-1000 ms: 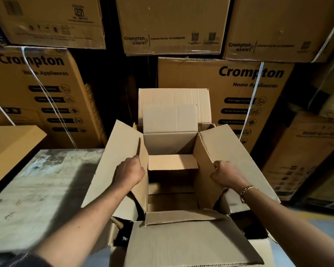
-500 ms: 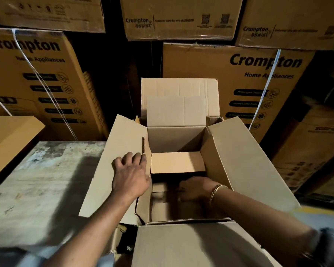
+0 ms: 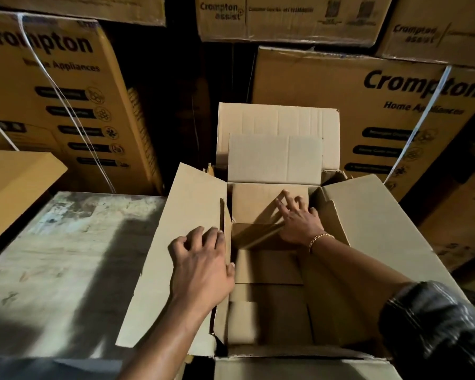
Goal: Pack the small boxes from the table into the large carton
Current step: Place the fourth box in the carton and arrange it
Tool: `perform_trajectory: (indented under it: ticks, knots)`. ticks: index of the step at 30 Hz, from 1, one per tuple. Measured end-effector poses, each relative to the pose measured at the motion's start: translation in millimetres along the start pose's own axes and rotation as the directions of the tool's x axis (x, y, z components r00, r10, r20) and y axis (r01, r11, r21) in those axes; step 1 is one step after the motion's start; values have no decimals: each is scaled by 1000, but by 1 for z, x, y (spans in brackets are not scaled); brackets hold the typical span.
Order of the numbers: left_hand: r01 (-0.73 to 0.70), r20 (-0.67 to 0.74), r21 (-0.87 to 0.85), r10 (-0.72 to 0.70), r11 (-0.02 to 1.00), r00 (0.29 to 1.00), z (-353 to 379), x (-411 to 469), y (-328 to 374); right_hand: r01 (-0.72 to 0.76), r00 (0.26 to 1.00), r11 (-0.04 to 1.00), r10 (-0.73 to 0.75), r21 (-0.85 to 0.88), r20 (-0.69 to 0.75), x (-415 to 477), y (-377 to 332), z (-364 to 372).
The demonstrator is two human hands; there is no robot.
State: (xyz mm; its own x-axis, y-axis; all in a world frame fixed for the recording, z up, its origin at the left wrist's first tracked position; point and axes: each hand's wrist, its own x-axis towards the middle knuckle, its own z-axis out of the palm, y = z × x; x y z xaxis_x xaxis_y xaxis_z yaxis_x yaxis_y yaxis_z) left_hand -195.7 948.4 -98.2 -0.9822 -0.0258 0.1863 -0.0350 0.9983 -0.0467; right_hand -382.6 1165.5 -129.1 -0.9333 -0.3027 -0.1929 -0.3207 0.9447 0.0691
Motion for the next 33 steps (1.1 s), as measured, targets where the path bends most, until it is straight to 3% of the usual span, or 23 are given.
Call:
perform_trajectory:
  ticks: [9, 13, 16, 20, 23, 26, 29, 33]
  knots:
    - [20, 16, -1, -20, 1000, 1000, 0, 3, -2, -24, 991, 972, -7, -233, -131, 17, 19, 24]
    - [27, 11, -31, -26, 999, 1000, 2, 5, -1, -116, 970, 974, 69, -194, -233, 24, 28, 16]
    - [22, 10, -54, -21, 998, 1000, 0, 5, 1, -127, 971, 974, 83, -186, -224, 26, 27, 4]
    - [4, 8, -2, -4, 1000, 1000, 0, 3, 1, -29, 995, 971, 6, -239, -97, 0, 12, 5]
    - [1, 13, 11, -1, 1000, 1000, 0, 3, 2, 25, 988, 989, -2, -148, 153, -38, 3, 13]
    - [-12, 13, 8, 12, 1000, 1000, 1, 2, 2, 23, 913, 998, 2, -55, 407, -84, -2, 22]
    - [-23, 11, 12, 23, 1000, 1000, -3, 1, 3, 125, 877, 989, -76, -74, 475, -132, -7, 15]
    - [-34, 64, 29, 33, 999, 997, -11, -1, 5, 126, 845, 990, -140, 62, 517, -189, -10, -5]
